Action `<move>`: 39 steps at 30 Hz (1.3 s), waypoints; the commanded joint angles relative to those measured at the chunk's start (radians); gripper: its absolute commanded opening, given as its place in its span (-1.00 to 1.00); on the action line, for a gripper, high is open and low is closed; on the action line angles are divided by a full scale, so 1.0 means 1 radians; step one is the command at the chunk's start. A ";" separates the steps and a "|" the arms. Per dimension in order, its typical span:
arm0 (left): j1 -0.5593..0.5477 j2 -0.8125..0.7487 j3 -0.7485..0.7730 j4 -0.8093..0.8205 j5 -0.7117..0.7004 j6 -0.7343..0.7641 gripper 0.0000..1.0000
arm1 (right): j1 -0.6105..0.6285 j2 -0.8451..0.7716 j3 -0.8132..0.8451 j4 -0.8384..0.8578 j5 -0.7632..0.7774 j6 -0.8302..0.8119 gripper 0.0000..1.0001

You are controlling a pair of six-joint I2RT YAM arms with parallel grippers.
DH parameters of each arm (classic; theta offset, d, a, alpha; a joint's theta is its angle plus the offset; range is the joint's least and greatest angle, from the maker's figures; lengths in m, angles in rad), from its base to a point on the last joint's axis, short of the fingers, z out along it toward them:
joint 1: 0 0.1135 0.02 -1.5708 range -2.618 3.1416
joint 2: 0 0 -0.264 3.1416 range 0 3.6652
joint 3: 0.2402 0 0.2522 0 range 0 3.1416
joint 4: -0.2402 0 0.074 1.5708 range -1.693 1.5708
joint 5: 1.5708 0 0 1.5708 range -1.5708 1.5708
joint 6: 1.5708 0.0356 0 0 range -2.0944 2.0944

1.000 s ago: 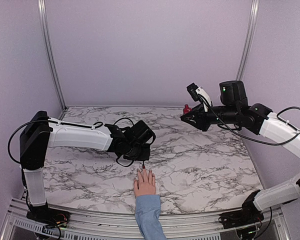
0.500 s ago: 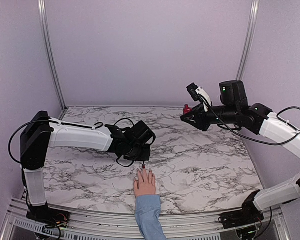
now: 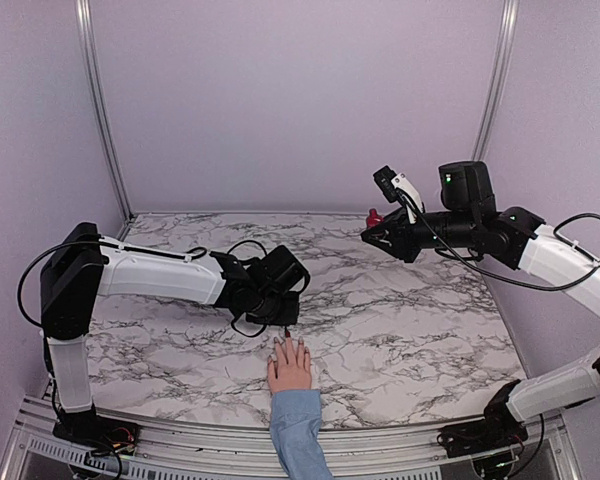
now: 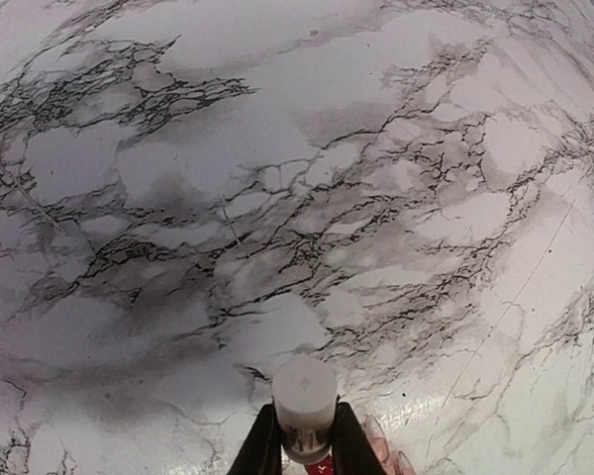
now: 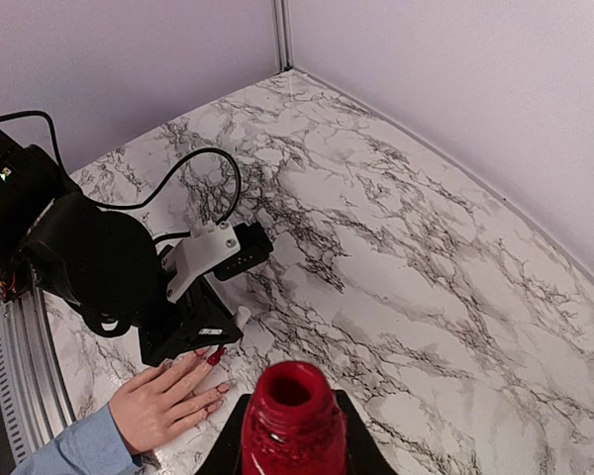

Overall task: Paint the nails
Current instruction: Paint the nail with the hand.

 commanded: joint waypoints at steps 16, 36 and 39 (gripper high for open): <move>-0.004 -0.014 -0.030 0.014 -0.019 -0.012 -1.00 | -0.009 -0.002 0.035 0.012 -0.005 0.009 -1.00; -0.008 -0.092 -0.016 0.034 -0.054 0.024 -1.00 | -0.010 -0.004 0.038 0.013 -0.008 0.010 -1.00; -0.016 -0.084 -0.020 0.036 -0.035 0.025 -1.00 | -0.009 -0.003 0.037 0.013 -0.008 0.010 -1.00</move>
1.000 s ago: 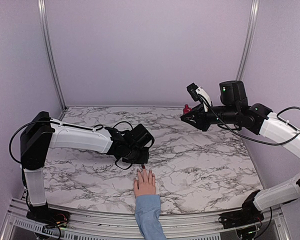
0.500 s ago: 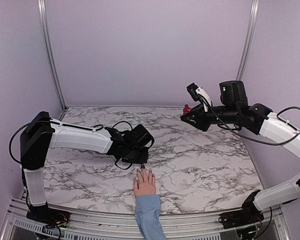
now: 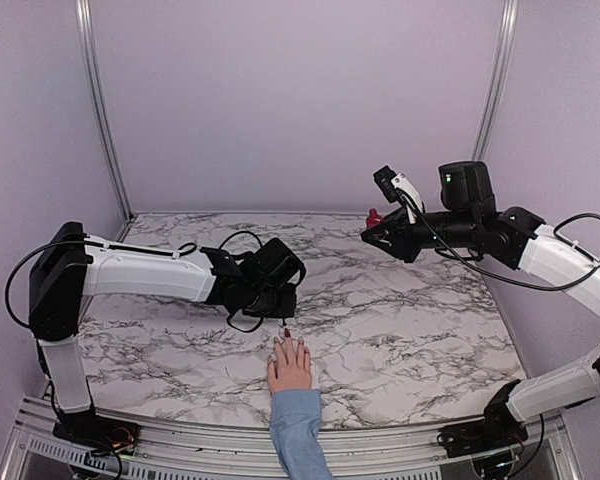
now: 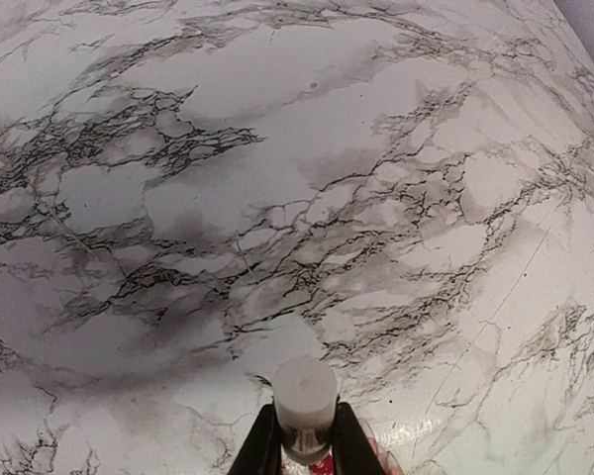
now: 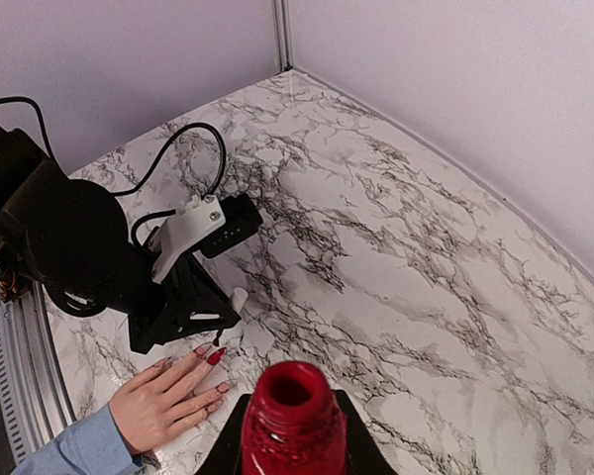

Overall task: Paint the nails
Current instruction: Paint the nail with the hand.

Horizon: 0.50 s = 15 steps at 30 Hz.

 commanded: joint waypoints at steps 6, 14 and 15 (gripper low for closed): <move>-0.013 0.013 0.012 0.022 0.037 0.005 -1.00 | -0.009 -0.002 0.038 0.011 -0.006 0.010 -1.00; -0.006 0.047 0.029 0.022 0.050 0.005 -1.00 | -0.009 0.001 0.038 0.009 0.000 0.007 -1.00; -0.004 0.049 0.029 0.022 0.054 0.004 -1.00 | -0.009 0.002 0.040 0.009 0.000 0.007 -1.00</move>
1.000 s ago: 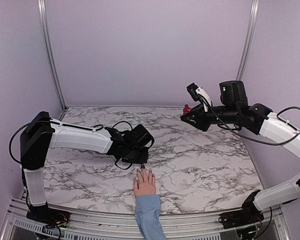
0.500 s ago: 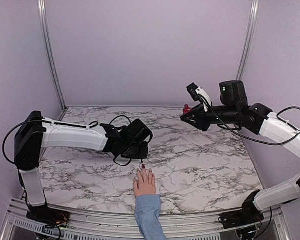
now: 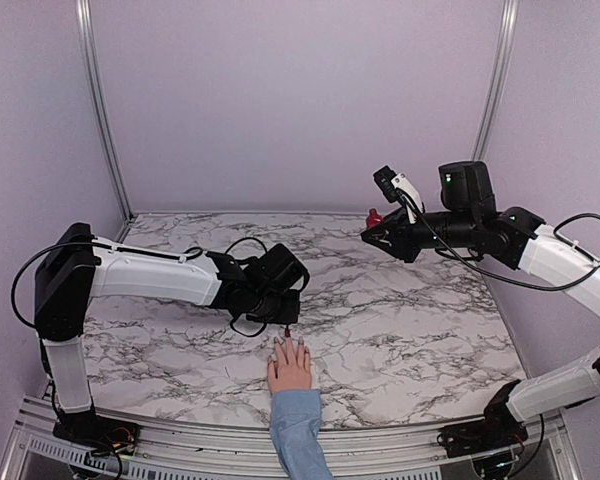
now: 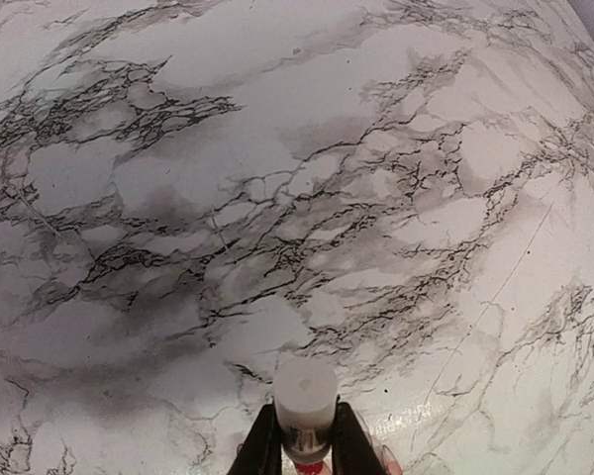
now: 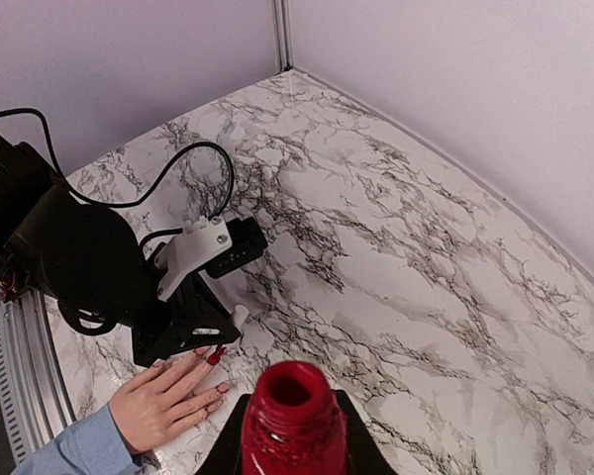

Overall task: Paint the nails
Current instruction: Paint the nail with the hand, then remove the excess polish from the bottle rim.

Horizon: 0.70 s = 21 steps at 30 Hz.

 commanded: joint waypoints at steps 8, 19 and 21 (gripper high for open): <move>0.016 0.030 0.026 0.008 0.013 0.002 -1.00 | -0.009 0.007 0.040 0.011 0.003 0.005 -1.00; 0.036 0.049 0.044 0.011 0.011 0.012 -1.00 | -0.009 0.012 0.043 0.010 0.006 0.003 -1.00; 0.040 0.051 0.046 0.011 0.008 0.016 -1.00 | -0.010 0.012 0.043 0.009 0.005 0.003 -1.00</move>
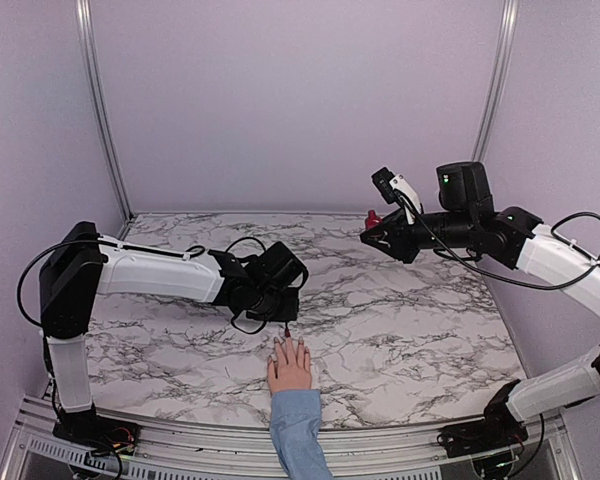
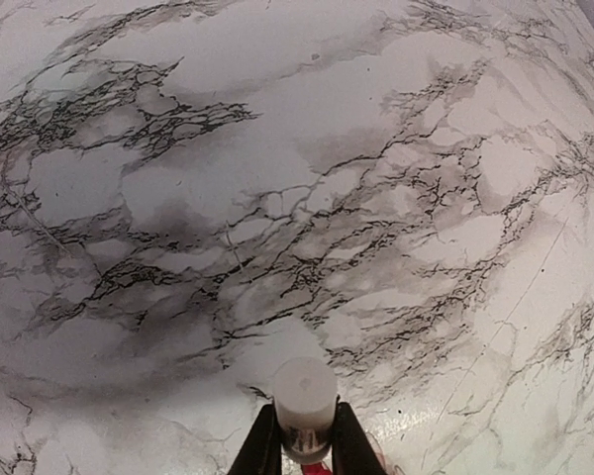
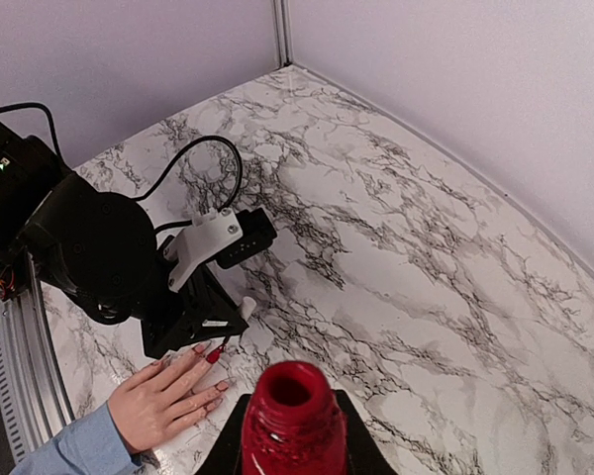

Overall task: Paint the nails
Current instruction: Remove the excess polish from the bottle rim.

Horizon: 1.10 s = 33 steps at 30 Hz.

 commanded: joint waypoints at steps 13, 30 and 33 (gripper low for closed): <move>0.028 -0.044 0.013 0.007 -0.040 0.032 -1.00 | -0.010 -0.002 0.045 0.009 0.000 0.006 -1.00; 0.025 -0.481 0.029 0.370 0.033 0.381 -1.00 | -0.008 -0.008 0.080 0.062 -0.274 0.007 -1.00; 0.025 -0.522 0.034 0.465 0.118 0.446 -0.85 | -0.006 -0.005 0.098 0.064 -0.343 0.009 -1.00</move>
